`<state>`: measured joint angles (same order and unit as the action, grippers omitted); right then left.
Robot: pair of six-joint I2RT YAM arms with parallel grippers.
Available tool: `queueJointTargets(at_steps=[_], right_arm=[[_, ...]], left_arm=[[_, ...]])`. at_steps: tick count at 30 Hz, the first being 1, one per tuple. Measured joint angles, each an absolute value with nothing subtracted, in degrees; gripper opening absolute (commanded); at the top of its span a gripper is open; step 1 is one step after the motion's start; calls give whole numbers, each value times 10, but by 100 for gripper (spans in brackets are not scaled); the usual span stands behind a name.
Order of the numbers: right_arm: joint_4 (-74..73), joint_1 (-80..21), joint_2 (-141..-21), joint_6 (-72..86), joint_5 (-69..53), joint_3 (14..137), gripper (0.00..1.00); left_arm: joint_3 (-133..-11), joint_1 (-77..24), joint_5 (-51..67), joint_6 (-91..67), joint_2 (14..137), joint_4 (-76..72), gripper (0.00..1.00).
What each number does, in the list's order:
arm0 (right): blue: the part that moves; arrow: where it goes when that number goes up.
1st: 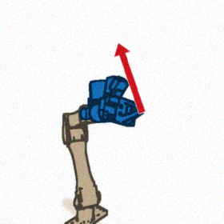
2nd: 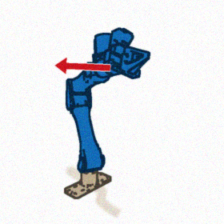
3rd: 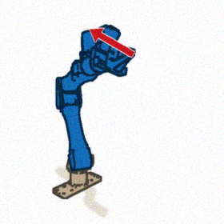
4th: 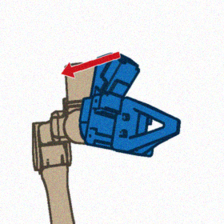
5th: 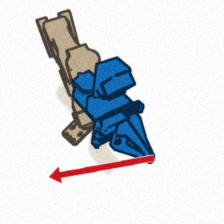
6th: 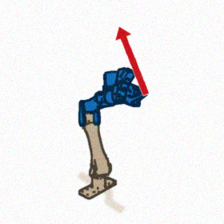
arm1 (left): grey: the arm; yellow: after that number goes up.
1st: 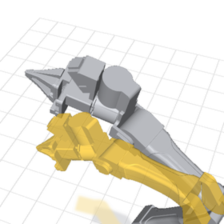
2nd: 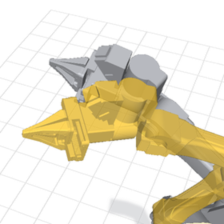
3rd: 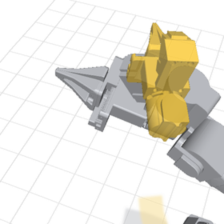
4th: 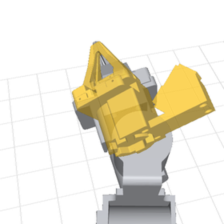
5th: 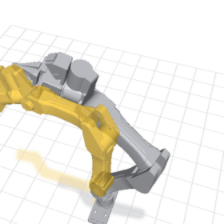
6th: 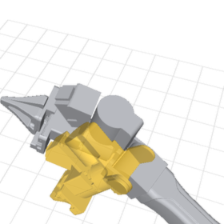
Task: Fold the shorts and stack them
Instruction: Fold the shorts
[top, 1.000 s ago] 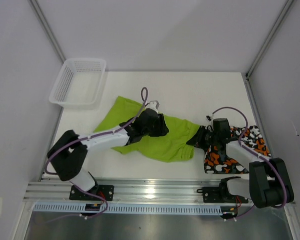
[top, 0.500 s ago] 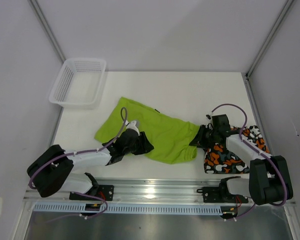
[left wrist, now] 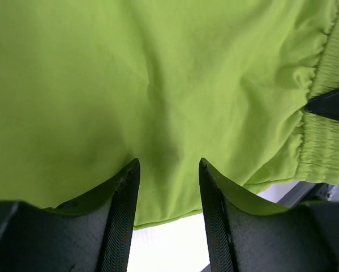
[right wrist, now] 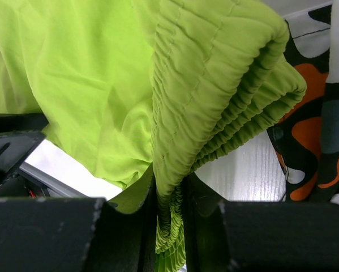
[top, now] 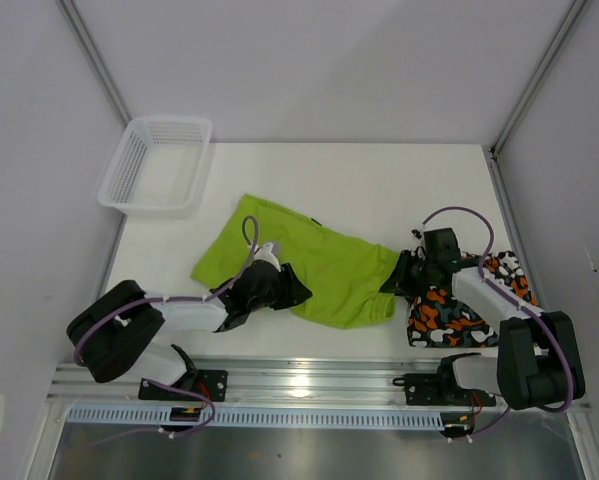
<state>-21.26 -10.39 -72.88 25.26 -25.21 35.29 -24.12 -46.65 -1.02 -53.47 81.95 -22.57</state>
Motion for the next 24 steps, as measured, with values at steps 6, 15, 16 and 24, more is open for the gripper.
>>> queueJointTargets(at_steps=[6,15,16,24], right_arm=[[-218,-104,-729,247,-251,354,0],[-218,-109,-729,248,-253,354,0],[-218,-111,-729,248,-252,354,0],[-220,-127,-729,253,-250,354,0]], left_arm=[[-281,-466,-16,-523,752,-164,52],[-442,-441,-27,-492,816,-134,51],[-454,-431,-26,-489,832,-135,51],[-503,-378,-51,-480,965,-147,50]])
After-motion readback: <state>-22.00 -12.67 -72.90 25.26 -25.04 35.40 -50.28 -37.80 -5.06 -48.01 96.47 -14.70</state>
